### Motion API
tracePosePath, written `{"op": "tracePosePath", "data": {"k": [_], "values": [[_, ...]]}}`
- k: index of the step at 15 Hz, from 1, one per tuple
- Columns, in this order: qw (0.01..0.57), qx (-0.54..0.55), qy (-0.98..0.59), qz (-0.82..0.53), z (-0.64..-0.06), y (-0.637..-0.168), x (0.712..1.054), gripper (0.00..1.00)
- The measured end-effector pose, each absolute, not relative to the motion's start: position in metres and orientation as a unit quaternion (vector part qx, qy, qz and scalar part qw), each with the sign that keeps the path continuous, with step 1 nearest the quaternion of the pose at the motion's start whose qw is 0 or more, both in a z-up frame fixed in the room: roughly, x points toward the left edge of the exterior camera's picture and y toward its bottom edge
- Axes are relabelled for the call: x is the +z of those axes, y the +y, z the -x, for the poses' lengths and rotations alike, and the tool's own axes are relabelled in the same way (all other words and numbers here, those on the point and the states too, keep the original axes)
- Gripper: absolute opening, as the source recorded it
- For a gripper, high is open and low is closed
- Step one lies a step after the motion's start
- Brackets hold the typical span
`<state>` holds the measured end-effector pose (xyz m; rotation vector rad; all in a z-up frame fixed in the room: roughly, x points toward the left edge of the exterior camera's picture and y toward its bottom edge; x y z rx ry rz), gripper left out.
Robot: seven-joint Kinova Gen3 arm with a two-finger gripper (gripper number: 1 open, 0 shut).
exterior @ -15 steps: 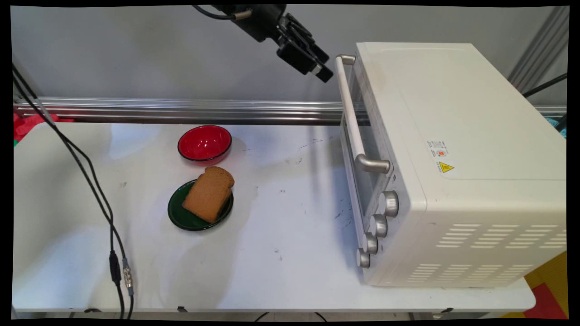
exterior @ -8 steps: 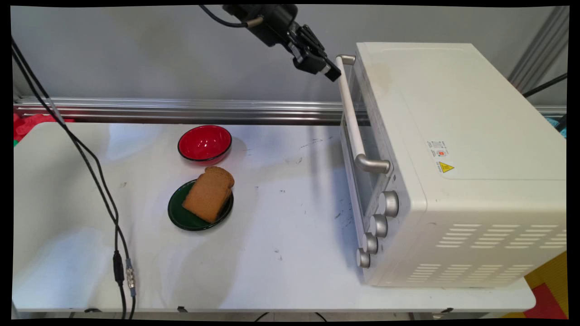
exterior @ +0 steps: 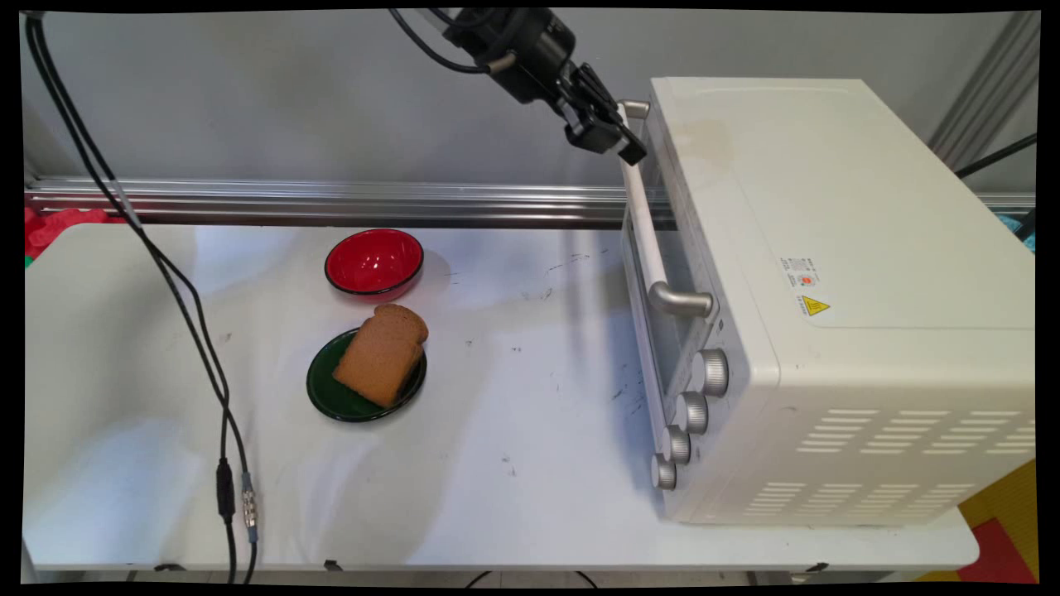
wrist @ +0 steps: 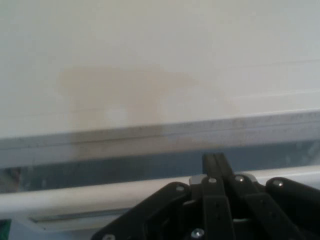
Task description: Open the oven
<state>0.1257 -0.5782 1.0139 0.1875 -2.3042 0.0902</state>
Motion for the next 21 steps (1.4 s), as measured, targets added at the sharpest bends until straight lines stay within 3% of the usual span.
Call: {"op": "tracePosePath", "data": {"k": [21], "values": [[0.388, 0.04, -0.919, -0.055, -0.101, -0.571, 0.963, 0.0]]}}
